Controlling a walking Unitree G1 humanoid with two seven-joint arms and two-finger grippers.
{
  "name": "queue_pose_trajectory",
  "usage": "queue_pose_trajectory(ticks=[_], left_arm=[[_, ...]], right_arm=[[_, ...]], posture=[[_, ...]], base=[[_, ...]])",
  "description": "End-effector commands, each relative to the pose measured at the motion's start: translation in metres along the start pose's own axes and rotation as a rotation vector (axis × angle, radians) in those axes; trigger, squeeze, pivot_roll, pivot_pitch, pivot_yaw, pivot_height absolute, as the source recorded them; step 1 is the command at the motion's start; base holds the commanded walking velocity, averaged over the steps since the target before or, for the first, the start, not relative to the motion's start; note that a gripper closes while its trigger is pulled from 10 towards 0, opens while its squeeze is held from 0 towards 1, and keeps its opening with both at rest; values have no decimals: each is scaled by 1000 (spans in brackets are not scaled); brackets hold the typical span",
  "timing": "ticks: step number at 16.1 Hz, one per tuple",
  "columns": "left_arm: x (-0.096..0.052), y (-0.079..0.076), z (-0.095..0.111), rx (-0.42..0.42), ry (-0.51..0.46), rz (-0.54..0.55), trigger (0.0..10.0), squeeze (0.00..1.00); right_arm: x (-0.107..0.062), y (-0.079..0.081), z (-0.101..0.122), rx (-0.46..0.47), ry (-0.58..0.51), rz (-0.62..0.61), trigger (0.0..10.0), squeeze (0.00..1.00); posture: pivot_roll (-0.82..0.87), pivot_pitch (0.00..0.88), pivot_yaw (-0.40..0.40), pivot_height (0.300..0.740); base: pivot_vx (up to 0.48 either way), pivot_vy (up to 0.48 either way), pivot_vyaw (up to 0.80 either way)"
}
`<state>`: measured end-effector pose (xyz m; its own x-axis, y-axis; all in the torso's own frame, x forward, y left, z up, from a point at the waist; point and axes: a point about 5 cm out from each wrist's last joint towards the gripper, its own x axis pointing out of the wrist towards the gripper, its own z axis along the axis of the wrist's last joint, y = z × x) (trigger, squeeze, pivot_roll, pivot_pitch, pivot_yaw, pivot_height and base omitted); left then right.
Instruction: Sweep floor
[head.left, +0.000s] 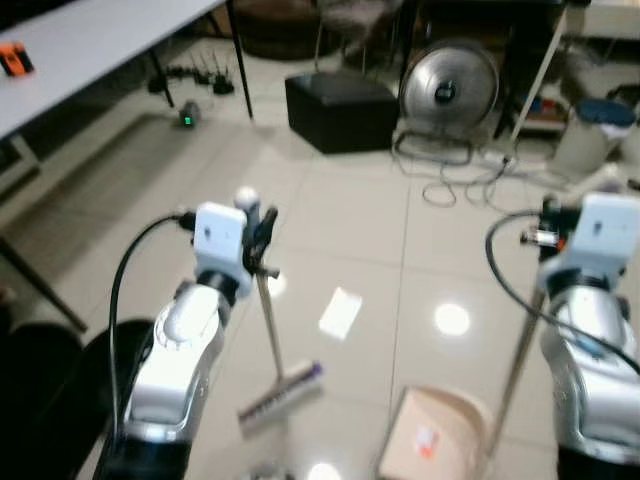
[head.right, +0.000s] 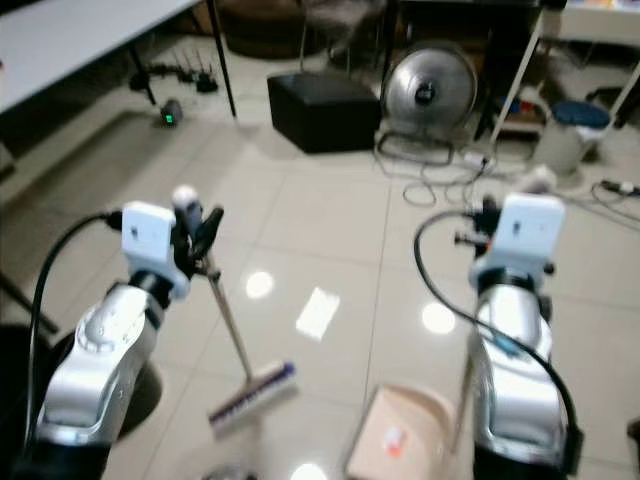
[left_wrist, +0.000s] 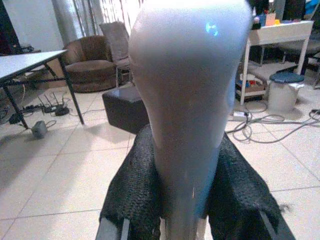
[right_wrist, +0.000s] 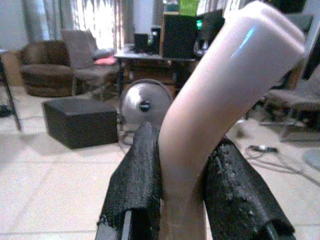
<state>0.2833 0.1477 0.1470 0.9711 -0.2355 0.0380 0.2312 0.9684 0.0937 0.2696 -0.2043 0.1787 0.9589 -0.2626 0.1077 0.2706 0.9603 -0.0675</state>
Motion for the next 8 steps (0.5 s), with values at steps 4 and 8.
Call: queue_pose_trajectory(ticks=[4,8], left_arm=[[4,4,10,33,-43,12,10000,0],[7,7,11,36,-46,18,10000,0]], right_arm=[[3,1,11,19,-58,18,10000,0],[3,5,13,31,-70,45,10000,0]], posture=[[-56,0,57,740],[-56,0,60,740]], base=[[297,0,0],[304,0,0]])
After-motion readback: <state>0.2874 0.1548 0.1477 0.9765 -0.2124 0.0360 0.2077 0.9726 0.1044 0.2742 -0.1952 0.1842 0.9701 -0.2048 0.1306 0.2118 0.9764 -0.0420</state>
